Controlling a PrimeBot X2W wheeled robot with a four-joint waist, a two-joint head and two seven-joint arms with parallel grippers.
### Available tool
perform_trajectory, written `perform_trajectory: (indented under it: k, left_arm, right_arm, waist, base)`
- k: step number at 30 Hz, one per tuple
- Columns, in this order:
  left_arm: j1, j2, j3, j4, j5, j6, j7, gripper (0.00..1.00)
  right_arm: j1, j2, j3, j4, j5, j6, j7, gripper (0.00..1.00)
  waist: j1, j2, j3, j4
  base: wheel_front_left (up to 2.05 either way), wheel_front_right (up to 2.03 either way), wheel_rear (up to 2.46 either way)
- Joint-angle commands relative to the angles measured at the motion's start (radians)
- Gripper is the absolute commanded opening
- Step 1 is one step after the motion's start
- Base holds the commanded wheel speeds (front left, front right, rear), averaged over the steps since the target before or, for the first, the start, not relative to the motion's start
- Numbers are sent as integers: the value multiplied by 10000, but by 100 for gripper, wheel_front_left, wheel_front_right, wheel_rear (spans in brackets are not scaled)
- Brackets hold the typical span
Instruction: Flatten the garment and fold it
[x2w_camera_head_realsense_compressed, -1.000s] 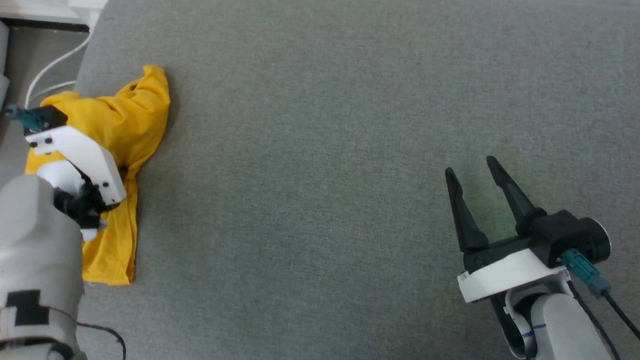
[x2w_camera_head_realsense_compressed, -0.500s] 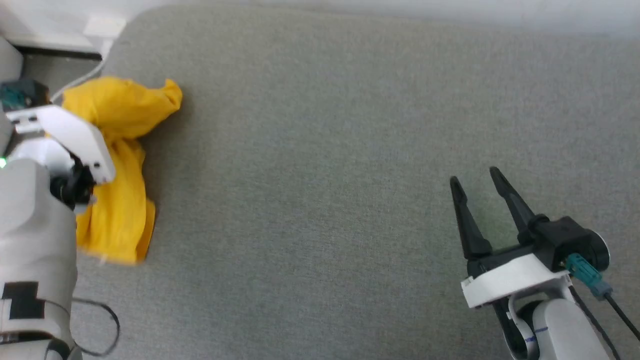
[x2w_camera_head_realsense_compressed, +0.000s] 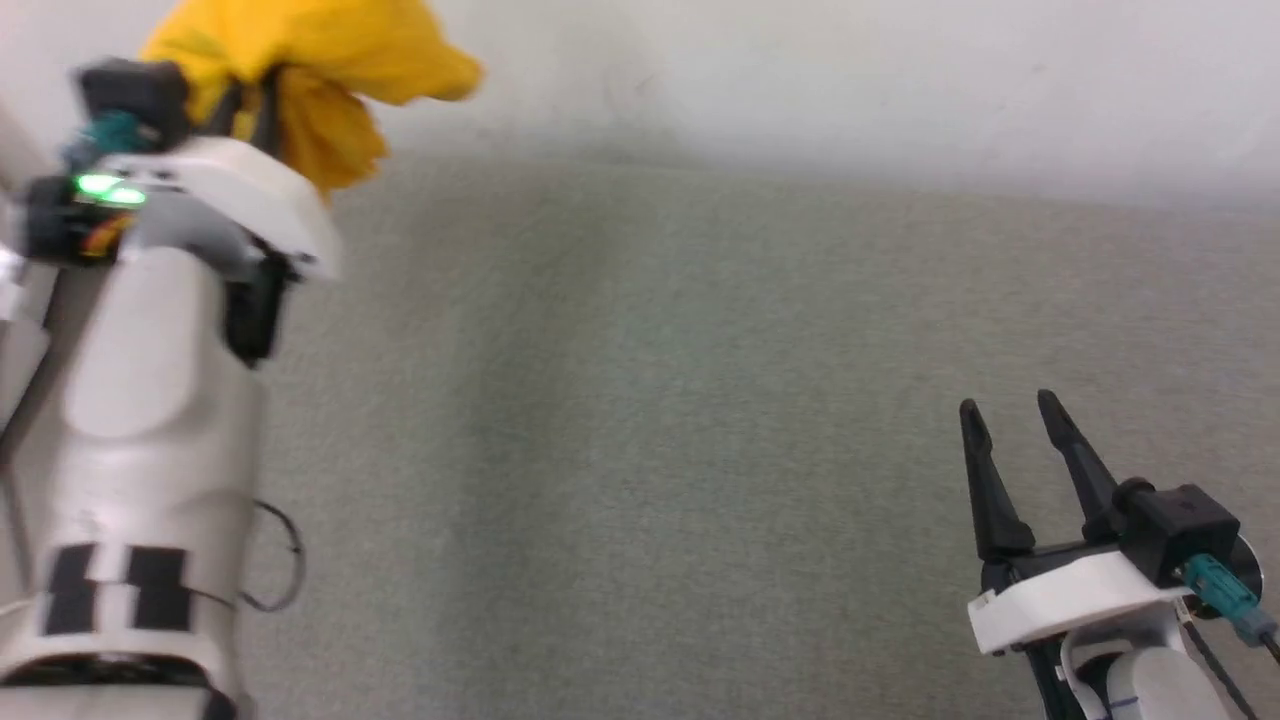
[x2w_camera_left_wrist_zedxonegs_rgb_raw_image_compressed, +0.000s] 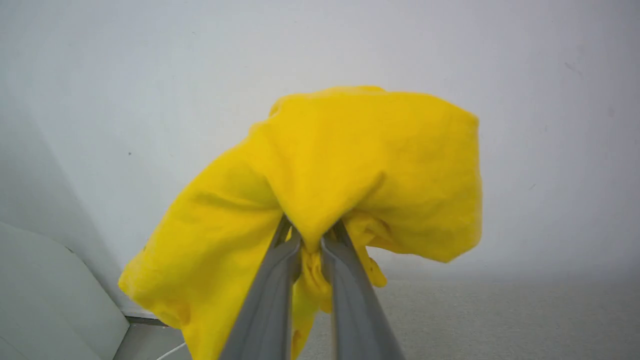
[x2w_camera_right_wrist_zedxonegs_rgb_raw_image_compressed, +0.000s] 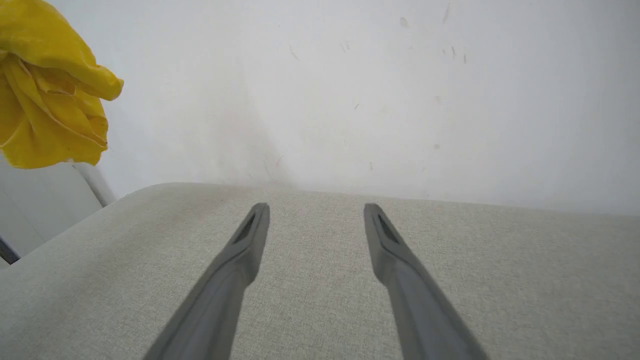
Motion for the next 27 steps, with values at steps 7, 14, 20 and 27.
perform_trajectory:
  k: [7, 14, 20, 27]
  left_arm:
    - [1612, -1558, -1005, -1120, -172, -189, -515, 0]
    - [3783, -2237, -3056, -1798, -811, -270, -278, 0]
    - [5873, -2269, -4719, -2280, -2044, -277, 162, 0]
    - [7044, -2271, -5973, -3075, -2273, 328, 211, 100]
  right_arm:
    - [382, 11, 53, -43, 215, -19, 39, 100]
    - [627, 11, 79, -75, 320, -19, 161, 100]
    - [777, 11, 90, -82, 378, -19, 204, 100]
    - [973, 11, -39, -154, 281, -19, 301, 100]
  waist:
    - [3, 0, -677, -1680]
    - [3, 0, -622, -2613]
    - [3, 0, -600, -2947]
    - [3, 0, -716, -2717]
  base:
    - [0, 0, 0]
    - [0, 0, 0]
    - [0, 0, 0]
    - [0, 0, 0]
